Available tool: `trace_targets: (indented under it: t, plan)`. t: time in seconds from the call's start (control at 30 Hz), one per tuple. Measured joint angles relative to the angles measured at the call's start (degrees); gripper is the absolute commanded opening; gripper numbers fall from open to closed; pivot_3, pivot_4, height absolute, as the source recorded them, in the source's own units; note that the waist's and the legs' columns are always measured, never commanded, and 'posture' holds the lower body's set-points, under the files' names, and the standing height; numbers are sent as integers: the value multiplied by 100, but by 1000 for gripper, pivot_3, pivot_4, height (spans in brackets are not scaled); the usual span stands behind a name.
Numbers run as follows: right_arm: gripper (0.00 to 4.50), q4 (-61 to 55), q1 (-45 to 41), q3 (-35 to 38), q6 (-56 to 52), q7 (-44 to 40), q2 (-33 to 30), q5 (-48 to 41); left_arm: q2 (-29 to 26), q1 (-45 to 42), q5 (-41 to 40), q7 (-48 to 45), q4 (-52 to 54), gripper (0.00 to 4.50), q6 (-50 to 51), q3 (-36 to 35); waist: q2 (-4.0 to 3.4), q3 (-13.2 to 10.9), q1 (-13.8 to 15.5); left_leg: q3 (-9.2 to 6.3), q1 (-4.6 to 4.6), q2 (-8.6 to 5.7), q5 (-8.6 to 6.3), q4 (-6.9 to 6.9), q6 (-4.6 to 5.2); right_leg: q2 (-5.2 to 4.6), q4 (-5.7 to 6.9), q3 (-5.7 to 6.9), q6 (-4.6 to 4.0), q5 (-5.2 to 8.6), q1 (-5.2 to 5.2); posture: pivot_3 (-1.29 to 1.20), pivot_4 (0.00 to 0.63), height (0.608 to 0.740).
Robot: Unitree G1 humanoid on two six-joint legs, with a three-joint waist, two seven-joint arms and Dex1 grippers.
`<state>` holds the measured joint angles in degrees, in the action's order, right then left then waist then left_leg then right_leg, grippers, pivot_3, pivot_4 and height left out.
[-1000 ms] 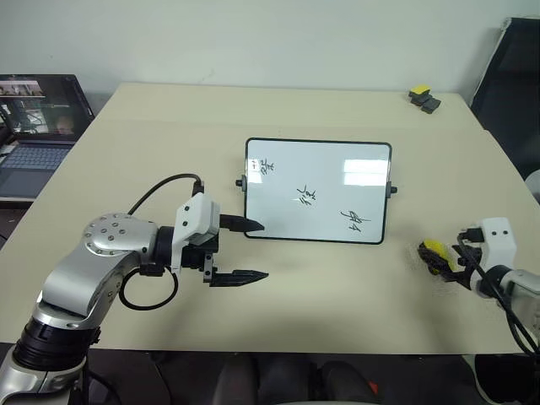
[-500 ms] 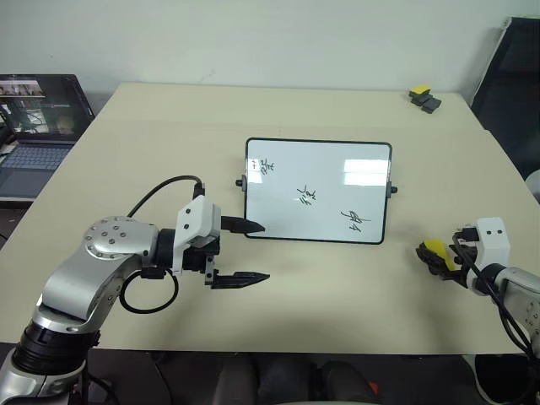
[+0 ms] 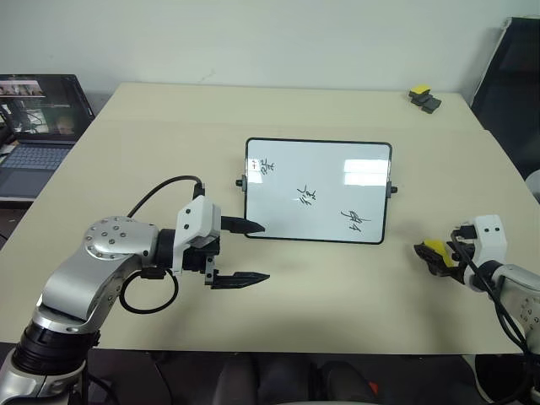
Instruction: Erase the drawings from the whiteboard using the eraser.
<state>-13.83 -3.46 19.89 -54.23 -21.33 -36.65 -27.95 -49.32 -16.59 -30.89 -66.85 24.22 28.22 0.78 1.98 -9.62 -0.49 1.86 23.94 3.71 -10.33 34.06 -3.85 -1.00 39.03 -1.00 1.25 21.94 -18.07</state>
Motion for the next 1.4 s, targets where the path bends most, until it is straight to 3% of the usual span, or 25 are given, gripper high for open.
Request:
trace_targets:
  t: [0.6, 0.9, 1.4]
  plan:
    - [4482, 117, -27, 0, 103, -98, 1, 15, 0, 21, 2, 7, 3, 4500, -1, -2, 0, 0, 0, 0, 0, 0, 0, 0, 0, 0, 0, 0, 0, 0, 0, 0, 150, 740]
    - [1453, 165, -29, 5, 102, -126, -6, 15, 0, 34, 2, 6, 4, 4500, -3, -5, 0, 0, 0, 0, 0, 0, 0, 0, 0, 0, 0, 0, 0, 0, 0, 0, 150, 740]
    - [1375, 164, -33, 35, 105, -110, -15, 2, 2, 53, 69, 38, -12, 4500, -42, -9, -1, 0, 0, 0, 0, 0, 0, 0, 0, 0, 0, 0, 0, 0, 0, 0, 150, 740]
